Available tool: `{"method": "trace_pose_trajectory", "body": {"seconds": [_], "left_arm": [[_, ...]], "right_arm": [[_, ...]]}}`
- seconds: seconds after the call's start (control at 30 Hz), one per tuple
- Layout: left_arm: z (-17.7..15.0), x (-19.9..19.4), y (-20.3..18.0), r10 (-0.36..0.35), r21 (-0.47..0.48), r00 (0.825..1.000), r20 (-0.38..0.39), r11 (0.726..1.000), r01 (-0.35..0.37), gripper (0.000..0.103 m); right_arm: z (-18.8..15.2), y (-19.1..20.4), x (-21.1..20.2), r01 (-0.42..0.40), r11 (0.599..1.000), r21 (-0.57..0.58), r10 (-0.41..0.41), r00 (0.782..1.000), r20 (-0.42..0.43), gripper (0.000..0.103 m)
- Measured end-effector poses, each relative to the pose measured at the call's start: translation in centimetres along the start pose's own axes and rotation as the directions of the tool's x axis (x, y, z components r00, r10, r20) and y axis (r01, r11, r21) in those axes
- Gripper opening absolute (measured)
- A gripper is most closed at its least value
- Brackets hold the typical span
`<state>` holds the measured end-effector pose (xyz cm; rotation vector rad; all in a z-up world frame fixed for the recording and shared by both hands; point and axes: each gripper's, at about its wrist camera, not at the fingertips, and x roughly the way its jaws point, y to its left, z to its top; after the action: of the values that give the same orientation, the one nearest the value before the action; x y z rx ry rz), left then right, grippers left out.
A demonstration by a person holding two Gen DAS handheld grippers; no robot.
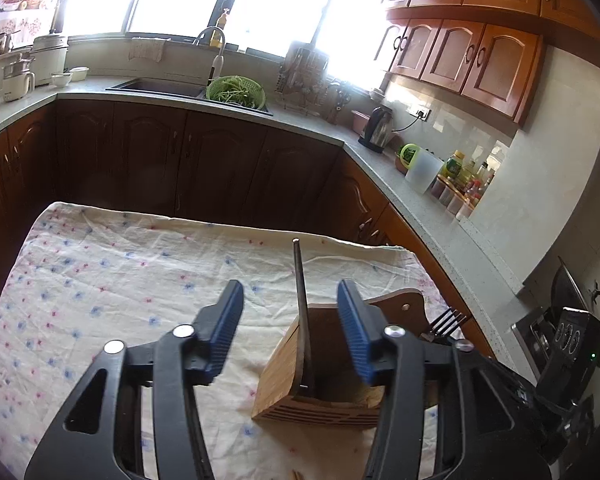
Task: Organize utensils
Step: 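Open both grippers to release the knife and fork, then withdraw from the holder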
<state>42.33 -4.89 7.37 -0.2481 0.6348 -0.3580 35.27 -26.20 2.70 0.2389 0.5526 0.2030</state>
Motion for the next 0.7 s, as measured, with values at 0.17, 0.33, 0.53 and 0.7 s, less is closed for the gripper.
{"method": "trace_pose_trajectory", "body": {"seconds": [0.17, 0.33, 0.53, 0.7], "left_arm": [[-1.2, -2.1, 0.6, 0.021, -0.014, 1.0, 0.0, 1.0, -0.021, 0.081], [-3.6, -5.3, 1.4, 0.058, -0.015, 0.998, 0.002, 0.998, -0.058, 0.091], [-6.8, -9.3, 1.9, 0.059, -0.023, 0.998, -0.012, 0.998, -0.059, 0.092], [-9.9, -12.7, 1.0, 0.081, 0.018, 0.997, -0.011, 0.997, -0.08, 0.092]], "right_arm": [[-0.2, -0.1, -1.7, -0.019, 1.0, 0.019, 0.018, 1.0, 0.013, 0.063], [-1.4, -0.4, -4.9, -0.037, 0.999, 0.035, 0.036, 0.999, 0.032, 0.085], [-3.2, -0.2, -9.2, -0.052, 0.998, 0.025, 0.05, 0.998, 0.047, 0.091], [-4.9, 0.1, -12.9, -0.047, 0.999, 0.017, 0.046, 0.997, 0.056, 0.092]]}}
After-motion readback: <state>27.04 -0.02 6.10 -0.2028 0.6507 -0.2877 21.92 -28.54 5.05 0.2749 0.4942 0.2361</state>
